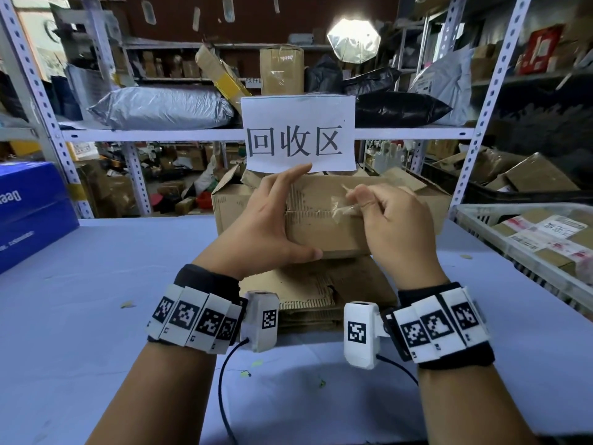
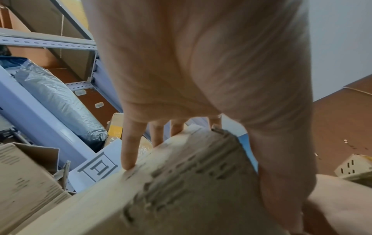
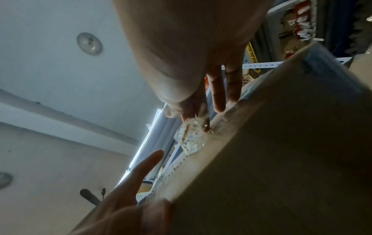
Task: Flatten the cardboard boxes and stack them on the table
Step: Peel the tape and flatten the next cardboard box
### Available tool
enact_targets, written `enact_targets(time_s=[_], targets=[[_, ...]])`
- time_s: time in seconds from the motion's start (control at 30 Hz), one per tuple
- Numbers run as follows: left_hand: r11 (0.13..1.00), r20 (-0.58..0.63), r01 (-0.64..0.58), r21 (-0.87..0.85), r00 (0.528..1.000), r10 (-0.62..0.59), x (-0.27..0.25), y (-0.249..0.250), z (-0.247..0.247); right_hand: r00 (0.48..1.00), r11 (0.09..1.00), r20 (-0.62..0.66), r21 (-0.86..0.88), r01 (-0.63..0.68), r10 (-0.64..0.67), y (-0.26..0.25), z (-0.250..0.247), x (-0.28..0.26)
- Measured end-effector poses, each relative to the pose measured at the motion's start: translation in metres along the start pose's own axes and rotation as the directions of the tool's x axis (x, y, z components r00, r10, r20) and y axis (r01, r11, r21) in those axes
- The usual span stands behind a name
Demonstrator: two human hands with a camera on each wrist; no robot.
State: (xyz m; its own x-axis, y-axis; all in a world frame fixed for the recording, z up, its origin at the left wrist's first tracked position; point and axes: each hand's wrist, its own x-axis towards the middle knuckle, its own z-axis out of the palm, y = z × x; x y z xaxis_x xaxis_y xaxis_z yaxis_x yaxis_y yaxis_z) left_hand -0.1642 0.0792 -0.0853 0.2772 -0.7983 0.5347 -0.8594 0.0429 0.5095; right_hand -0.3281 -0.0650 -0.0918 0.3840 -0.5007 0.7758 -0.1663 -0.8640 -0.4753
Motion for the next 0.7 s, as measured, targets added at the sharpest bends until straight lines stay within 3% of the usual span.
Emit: enact_targets(time_s=[0.13, 0.23, 0.37, 0.47, 0.7], targets=[[1.0, 0.007, 0.016, -0.024, 1.0, -0.015, 0.001, 0.0, -0.003, 0.989, 0.985, 0.047, -0.095, 0.142, -0.138, -0.007, 0.005, -0.002], [1.0, 0.02, 0.018, 0.001, 1.0, -0.018, 0.001, 0.001, 0.002, 0.989, 0.988, -0.026, -0.052, 0.146, -0.148, -0.011, 0.01, -0.003], [0.994, 0.063, 0.046, 0.099, 0.997, -0.053, 0.002, 0.002, 0.008, 0.993, 0.996, -0.085, 0.038, 0.084, -0.081, -0.014, 0.013, -0.004], [0.991, 0.041, 0.041, 0.127, 0.998, -0.047, 0.002, -0.001, 0.008, 0.994, 0.987, -0.081, 0.152, -0.057, 0.07, -0.011, 0.011, -0.004], [0.994, -0.017, 0.027, 0.108, 1.0, -0.025, -0.002, 0.0, 0.01, 0.991, 0.996, -0.102, 0.009, -0.084, 0.084, -0.009, 0.004, -0.008]])
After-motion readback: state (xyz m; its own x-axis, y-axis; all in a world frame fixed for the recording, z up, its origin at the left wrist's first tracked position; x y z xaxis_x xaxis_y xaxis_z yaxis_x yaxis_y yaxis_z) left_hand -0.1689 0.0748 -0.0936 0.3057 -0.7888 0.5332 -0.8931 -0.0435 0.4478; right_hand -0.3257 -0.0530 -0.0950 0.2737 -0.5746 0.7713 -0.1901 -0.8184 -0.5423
